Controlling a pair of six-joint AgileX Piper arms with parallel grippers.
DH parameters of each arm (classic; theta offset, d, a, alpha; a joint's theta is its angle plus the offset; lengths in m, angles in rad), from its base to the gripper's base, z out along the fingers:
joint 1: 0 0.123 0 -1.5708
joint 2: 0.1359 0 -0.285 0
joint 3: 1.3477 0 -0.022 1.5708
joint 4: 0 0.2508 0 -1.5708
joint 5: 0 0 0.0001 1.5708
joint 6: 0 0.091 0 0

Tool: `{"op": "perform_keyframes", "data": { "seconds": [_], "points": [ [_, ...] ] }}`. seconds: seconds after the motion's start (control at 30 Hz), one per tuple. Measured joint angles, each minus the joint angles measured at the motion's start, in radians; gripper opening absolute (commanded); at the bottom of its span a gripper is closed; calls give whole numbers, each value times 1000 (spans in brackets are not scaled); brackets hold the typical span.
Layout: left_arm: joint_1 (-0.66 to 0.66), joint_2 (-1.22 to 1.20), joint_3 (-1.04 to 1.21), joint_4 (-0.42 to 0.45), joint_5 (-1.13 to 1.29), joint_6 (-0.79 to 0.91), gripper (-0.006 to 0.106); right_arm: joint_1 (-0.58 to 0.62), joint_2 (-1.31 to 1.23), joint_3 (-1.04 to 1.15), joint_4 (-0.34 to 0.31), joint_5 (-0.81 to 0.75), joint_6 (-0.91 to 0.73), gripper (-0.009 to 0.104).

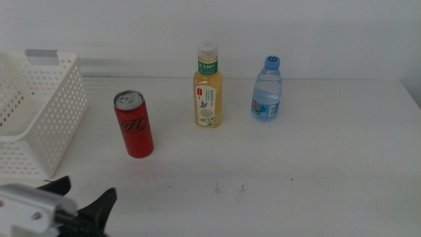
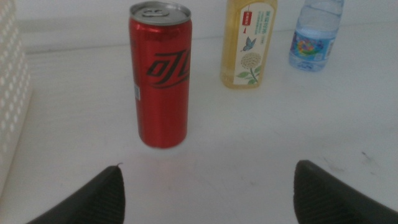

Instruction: Use arms to grab the bottles and put them into the dustbin to the left of the table.

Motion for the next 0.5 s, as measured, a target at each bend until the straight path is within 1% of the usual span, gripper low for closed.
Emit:
{"op": "perform_keyframes", "data": {
  "seconds": [0.17,0.3,0.37,0.5],
  "points": [
    [-23,275,-1,-9,-325,0,91,0,0,0,0,0,0,91],
    [-25,424,-1,-13,-525,-2,91,0,0,0,0,0,0,91],
    [-26,481,-1,-17,-596,-10,91,0,0,0,0,0,0,91],
    [-26,534,-1,-19,-662,-22,91,0,0,0,0,0,0,91]
  ]
}}
